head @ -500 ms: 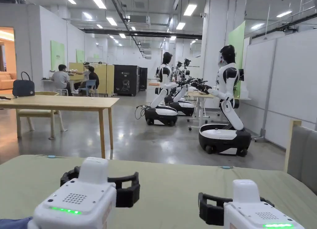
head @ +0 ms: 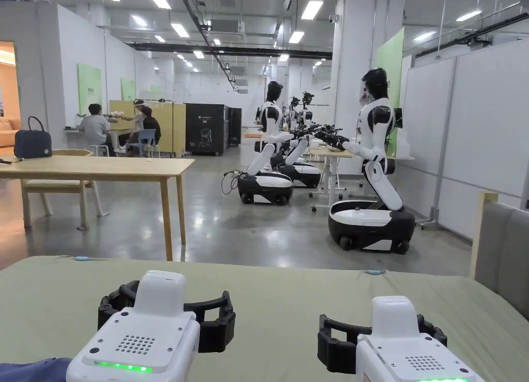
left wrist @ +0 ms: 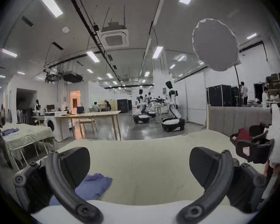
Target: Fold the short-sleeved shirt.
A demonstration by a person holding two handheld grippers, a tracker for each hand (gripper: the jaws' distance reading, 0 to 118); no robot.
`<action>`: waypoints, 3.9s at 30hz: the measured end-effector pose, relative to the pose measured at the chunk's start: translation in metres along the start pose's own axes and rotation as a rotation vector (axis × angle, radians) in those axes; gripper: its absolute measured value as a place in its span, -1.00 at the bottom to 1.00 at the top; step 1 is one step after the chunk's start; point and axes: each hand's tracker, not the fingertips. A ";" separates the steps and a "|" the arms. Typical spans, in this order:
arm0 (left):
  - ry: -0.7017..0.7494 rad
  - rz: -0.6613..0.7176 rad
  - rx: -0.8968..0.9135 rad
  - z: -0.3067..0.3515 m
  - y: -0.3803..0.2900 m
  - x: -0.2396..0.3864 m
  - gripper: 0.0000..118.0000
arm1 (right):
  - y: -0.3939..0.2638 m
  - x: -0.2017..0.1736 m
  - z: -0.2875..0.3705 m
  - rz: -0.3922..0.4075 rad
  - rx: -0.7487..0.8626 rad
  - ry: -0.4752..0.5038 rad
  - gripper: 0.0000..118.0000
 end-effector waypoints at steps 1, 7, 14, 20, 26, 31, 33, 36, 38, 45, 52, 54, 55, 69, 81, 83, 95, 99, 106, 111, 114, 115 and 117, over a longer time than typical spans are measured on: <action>-0.003 0.011 -0.007 -0.001 0.000 -0.003 1.00 | -0.001 0.002 0.000 -0.009 -0.004 0.001 1.00; -0.019 0.025 -0.028 0.004 -0.002 0.006 1.00 | -0.002 0.006 0.000 0.006 -0.008 -0.023 1.00; 0.056 0.008 -0.040 0.001 -0.002 0.011 -1.00 | 0.000 -0.002 0.008 0.052 0.033 -0.114 -0.99; 0.002 0.036 -0.027 -0.003 -0.004 0.001 -1.00 | 0.001 -0.009 0.011 0.035 0.016 -0.038 -0.99; 0.118 0.046 -0.065 0.027 -0.017 -0.052 -1.00 | 0.002 -0.055 -0.002 0.065 -0.023 0.058 -0.99; 0.258 0.070 -0.198 0.055 -0.037 -0.127 -1.00 | -0.004 -0.135 -0.010 0.091 -0.046 0.279 -0.99; 0.295 0.098 -0.321 0.055 -0.048 -0.163 -1.00 | -0.008 -0.153 -0.017 0.015 -0.082 0.377 -0.99; 0.301 0.157 -0.491 0.043 -0.076 -0.216 -1.00 | -0.016 -0.178 -0.024 0.022 -0.099 0.389 -0.99; 0.282 0.192 -0.527 0.033 -0.095 -0.240 -0.97 | -0.025 -0.184 -0.029 0.030 -0.111 0.406 -0.99; 0.284 0.207 -0.636 -0.044 -0.155 -0.290 1.00 | -0.050 -0.179 -0.048 0.043 -0.156 0.397 -0.99; 0.229 0.221 -0.792 -0.160 -0.187 -0.261 0.92 | -0.072 -0.169 -0.074 0.055 -0.229 0.350 -0.99; 0.219 0.158 -0.863 -0.200 -0.220 -0.266 0.89 | -0.077 -0.169 -0.080 0.062 -0.250 0.338 -0.99; 0.209 0.129 -0.897 -0.212 -0.232 -0.265 0.87 | -0.081 -0.168 -0.085 0.069 -0.263 0.329 -0.99; 0.166 0.260 -0.892 -0.224 -0.230 -0.297 -0.86 | -0.083 -0.146 -0.084 -0.006 -0.280 0.280 -0.99; -0.365 0.167 -0.544 -0.202 -0.085 -0.046 -0.86 | -0.065 -0.040 -0.010 -0.098 -0.201 0.113 -0.99; -0.478 0.166 -0.505 -0.174 -0.064 0.025 -0.86 | -0.064 -0.019 0.000 -0.097 -0.192 0.074 -0.99; -0.526 -0.021 -0.823 -0.201 -0.210 0.232 -0.82 | -0.091 0.077 0.022 -0.108 -0.195 -0.069 -0.99; -0.502 -0.052 -0.764 -0.196 -0.211 0.230 1.00 | -0.098 0.087 0.021 -0.097 -0.200 -0.081 -0.99; -0.411 -0.076 -0.413 -0.081 -0.118 0.112 0.97 | -0.089 0.075 0.028 -0.079 -0.187 -0.056 -0.99; -0.190 -0.048 -0.431 -0.004 -0.099 0.008 0.56 | -0.089 0.044 0.026 -0.086 -0.189 0.005 -0.99; -0.127 0.048 -0.462 0.037 -0.106 -0.041 -0.57 | -0.090 0.023 0.025 -0.119 -0.183 0.030 -0.99; -0.078 0.028 -0.498 0.043 -0.112 -0.052 -1.00 | -0.091 0.017 0.024 -0.130 -0.182 0.050 -0.99; -0.061 0.010 -0.522 0.050 -0.115 -0.071 -1.00 | -0.093 0.005 0.022 -0.135 -0.191 0.074 -0.99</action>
